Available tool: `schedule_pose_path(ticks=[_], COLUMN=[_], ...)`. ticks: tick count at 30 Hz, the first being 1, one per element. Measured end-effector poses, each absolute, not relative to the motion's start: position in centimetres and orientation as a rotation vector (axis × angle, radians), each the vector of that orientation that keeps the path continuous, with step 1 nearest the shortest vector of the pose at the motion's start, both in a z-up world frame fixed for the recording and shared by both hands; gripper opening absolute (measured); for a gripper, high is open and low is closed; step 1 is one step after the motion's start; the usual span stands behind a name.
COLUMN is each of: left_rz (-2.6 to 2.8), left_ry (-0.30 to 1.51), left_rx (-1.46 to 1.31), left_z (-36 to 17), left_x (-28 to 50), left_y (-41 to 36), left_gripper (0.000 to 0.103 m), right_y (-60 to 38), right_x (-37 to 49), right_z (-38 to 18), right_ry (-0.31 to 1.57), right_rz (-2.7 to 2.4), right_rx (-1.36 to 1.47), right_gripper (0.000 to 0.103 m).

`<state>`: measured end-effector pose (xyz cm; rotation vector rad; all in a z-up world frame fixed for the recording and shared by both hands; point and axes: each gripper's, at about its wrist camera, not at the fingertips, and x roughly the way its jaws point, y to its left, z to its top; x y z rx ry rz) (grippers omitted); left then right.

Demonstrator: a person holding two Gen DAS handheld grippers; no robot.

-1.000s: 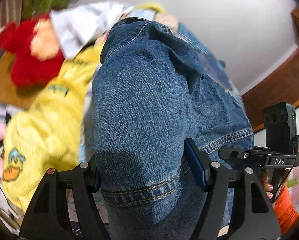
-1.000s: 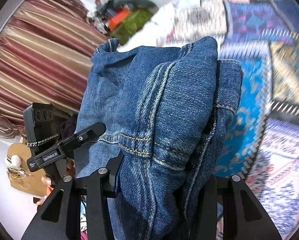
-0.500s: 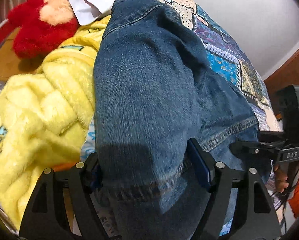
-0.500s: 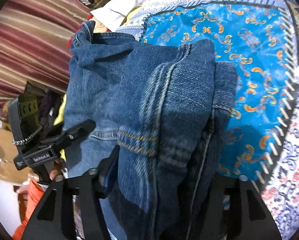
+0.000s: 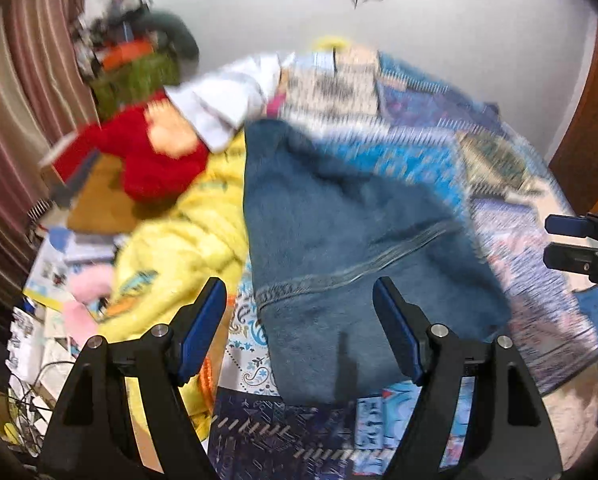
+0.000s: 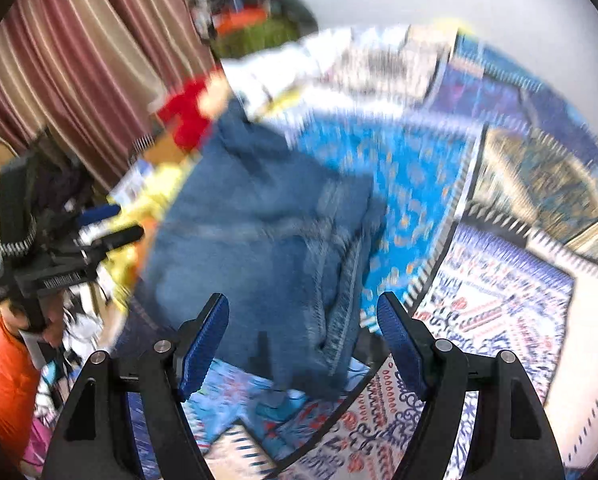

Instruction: Fold large clothes

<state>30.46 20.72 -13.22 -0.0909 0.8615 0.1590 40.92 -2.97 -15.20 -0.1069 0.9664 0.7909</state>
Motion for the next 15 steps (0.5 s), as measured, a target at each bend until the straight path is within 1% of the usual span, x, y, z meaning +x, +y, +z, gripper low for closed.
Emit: schedule_pose_path(ticks=[3,6,9,12,15], left_rz=[0.175,0.175,0.162,0.148,0.156], left_ry=[0.732,0.603,0.479,0.375,0.309], left_rx=[-0.070,-0.051,-0.049,-0.054,-0.056], left_z=[-8.0,-3.7,-0.3,2.0,3.2], left_x=[27.7,24.7,21.6,18.4,16.1], left_y=[18.8,16.7,14.7,12.9,11.6], left_gripper=[0.075,0.075,0.075,0.075,0.075], right_y=[-4.3,-6.0,-7.3,-8.2,-9.2], right_x=[37.9,34.2,30.8,27.8,24.9], right_z=[-10.3,-5.7,-2.2,0.1,1.6], right_ry=[0.809,0.662,0.540,0.449,0.382], right_rz=[0.802,0.818,0.828,0.834,0.840], right_rx=[-0.082,-0.038,-0.004,0.021,0.056], right_gripper=[0.075,0.075,0.075,0.075,0.075])
